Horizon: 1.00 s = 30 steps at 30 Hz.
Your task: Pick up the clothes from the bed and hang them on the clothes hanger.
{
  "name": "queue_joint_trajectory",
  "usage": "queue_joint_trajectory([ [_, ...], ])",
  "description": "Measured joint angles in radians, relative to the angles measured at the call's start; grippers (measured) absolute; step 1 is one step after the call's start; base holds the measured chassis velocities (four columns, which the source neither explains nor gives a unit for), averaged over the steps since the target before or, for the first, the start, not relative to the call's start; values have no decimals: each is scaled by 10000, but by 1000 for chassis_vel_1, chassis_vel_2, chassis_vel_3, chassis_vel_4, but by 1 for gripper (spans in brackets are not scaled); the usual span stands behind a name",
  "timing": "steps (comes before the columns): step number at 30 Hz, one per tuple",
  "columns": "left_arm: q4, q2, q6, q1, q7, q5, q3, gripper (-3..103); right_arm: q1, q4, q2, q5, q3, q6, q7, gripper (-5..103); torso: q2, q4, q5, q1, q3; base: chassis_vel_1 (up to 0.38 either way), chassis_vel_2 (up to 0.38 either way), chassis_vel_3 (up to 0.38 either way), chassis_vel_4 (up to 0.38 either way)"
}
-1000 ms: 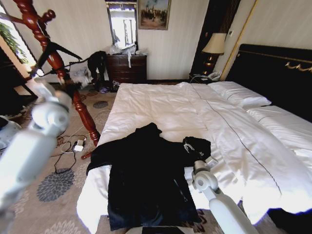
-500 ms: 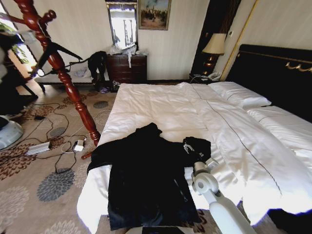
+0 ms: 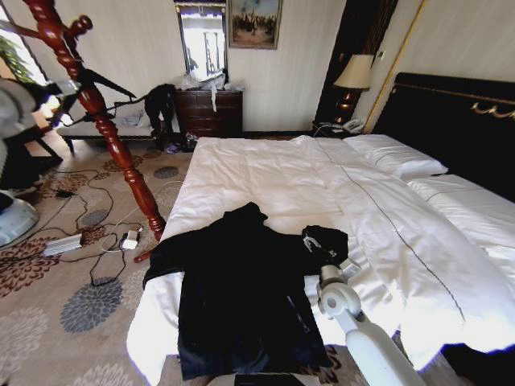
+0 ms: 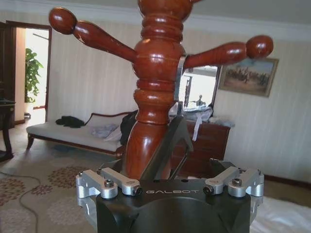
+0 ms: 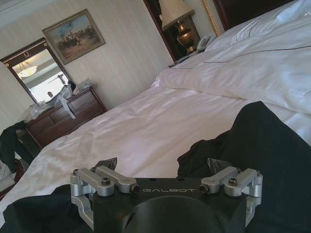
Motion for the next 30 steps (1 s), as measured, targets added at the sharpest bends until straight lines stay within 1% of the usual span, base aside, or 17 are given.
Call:
queue_joint_trajectory([
  [2, 381, -241, 238, -258, -9, 350, 354, 100, -3, -32, 5, -4, 20, 7, 0, 100, 0, 6, -4, 0, 0, 0, 0, 0, 0],
  [3, 584, -367, 352, -324, -13, 549, 408, 100, -3, -40, 9, -2, 34, 10, 0, 100, -1, 4, -5, 0, 1, 0, 0, 0, 0],
  [6, 842, -525, 542, -388, -86, 772, 425, 100, -6, -65, -3, 2, 46, 12, 4, 100, -1, -2, -3, 2, 1, 0, 0, 0, 0],
  [8, 883, -543, 591, -391, -121, 830, 424, 100, -9, -76, -11, 2, 48, 13, 5, 100, -1, -3, -3, 2, 1, 0, 0, 0, 0],
  [11, 916, -551, 787, -360, -257, 910, 395, 101, -24, -132, 12, 2, 51, 27, 6, 100, -1, 7, -4, 0, 0, 0, 0, 0, 0],
  [12, 912, -551, 825, -337, -310, 910, 376, 97, -28, -149, 26, 1, 46, 29, 8, 100, -1, 7, -5, 0, 0, 0, 0, 0, 0],
  [14, 905, -552, 856, -313, -354, 903, 356, 97, -29, -157, 35, -1, 31, 30, 9, 100, 0, 6, -5, 0, 0, 0, 0, 0, 0],
  [17, 827, -558, 898, -250, -444, 835, 284, 82, -24, -179, 45, -4, -19, 32, 14, 100, -1, 0, -5, 0, 0, 0, 0, 0, 0],
  [18, 827, -558, 898, -250, -444, 835, 284, 82, -24, -179, 45, -4, -19, 32, 14, 100, -1, 0, -5, 0, 0, 0, 0, 0, 0],
  [20, 744, -555, 931, -232, -560, 738, 255, 71, -15, -191, 40, -3, -21, 34, 17, 100, -1, 2, -4, 0, 0, 0, 0, 0, 0],
  [21, 709, -553, 936, -220, -589, 703, 244, 71, -15, -198, 39, -3, -21, 34, 19, 100, 0, 3, -4, -1, 0, 0, 0, 0, 0],
  [23, 592, -549, 938, -158, -613, 636, 206, 60, -31, -203, 35, -3, -21, 36, 26, 100, 0, 2, -4, 0, 0, 0, 0, 0, 0],
  [24, 592, -549, 938, -158, -613, 636, 206, 60, -31, -203, 35, -3, -21, 36, 26, 100, 0, 2, -4, 0, 0, 0, 0, 0, 0],
  [27, 402, -550, 925, -34, -613, 516, 109, 43, -61, -196, 30, -5, -6, 50, 31, 100, -1, 1, -4, 0, 0, 0, 0, 0, 0],
  [28, 402, -550, 925, -34, -613, 516, 109, 43, -61, -196, 30, -5, -6, 50, 31, 100, -1, 1, -4, 0, 0, 0, 0, 0, 0],
  [29, 339, -549, 884, 1, -598, 447, 90, 38, -75, -190, 28, -5, 5, 58, 33, 100, 0, 2, -4, 0, 0, 0, 0, 0, 0],
  [30, 283, -550, 816, 29, -537, 376, 79, 38, -94, -185, 19, -7, 18, 68, 33, 100, -1, 3, -5, -1, 0, 0, 0, 0, 0],
])
